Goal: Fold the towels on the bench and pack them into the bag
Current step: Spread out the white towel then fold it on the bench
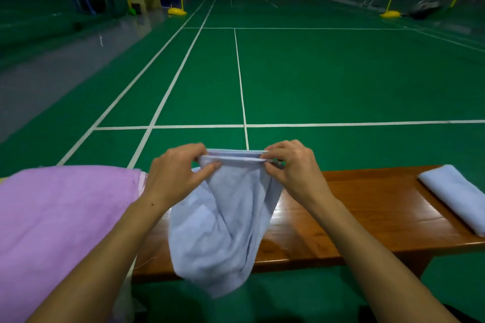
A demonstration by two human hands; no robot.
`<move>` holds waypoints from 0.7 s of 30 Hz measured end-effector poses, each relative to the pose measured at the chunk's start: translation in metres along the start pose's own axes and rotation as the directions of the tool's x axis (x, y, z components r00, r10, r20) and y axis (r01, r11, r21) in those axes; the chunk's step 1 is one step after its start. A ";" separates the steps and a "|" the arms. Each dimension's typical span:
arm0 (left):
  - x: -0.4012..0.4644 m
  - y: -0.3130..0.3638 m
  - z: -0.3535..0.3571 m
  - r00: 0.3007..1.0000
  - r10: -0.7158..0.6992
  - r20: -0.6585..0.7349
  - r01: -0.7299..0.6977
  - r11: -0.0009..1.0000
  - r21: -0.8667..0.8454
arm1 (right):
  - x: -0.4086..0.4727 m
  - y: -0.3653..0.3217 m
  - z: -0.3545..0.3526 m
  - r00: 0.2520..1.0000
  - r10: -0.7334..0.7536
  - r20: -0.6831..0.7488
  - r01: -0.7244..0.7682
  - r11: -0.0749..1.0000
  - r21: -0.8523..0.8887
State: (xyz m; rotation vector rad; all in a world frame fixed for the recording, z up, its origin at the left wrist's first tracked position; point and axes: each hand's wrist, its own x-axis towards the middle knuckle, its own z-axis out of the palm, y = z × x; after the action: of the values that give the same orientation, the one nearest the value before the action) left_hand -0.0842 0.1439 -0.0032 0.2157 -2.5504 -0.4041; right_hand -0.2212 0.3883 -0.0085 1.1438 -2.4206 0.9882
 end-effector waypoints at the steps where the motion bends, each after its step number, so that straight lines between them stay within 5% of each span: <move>1: 0.006 0.005 -0.007 0.998 -0.044 -0.044 0.039 0.992 -0.117 | 0.004 -0.008 -0.008 0.999 -0.018 -0.047 0.017 1.000 -0.026; 5: 0.029 0.033 -0.045 0.971 -0.179 -0.157 0.057 0.815 -0.577 | 0.021 -0.044 -0.039 0.974 0.010 -0.226 0.008 0.997 0.078; 9: 0.034 0.053 -0.070 0.931 -0.335 -0.142 0.074 0.556 -0.828 | 0.036 -0.056 -0.064 0.969 0.086 -0.233 -0.013 0.955 0.298; 14: 0.031 0.057 -0.080 0.956 -0.277 -0.099 0.082 0.573 -0.815 | 0.030 -0.063 -0.081 0.977 0.195 -0.088 -0.090 0.748 0.657; 21: 0.015 0.078 -0.107 0.982 -0.191 0.002 0.116 0.590 -0.799 | 0.012 -0.080 -0.100 0.970 0.235 -0.069 -0.129 0.730 0.671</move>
State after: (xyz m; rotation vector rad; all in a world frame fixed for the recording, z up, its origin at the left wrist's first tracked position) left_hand -0.0446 0.1885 0.1157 0.1017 -2.0095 -1.5221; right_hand -0.1707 0.4147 0.1070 0.9627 -2.1228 2.0417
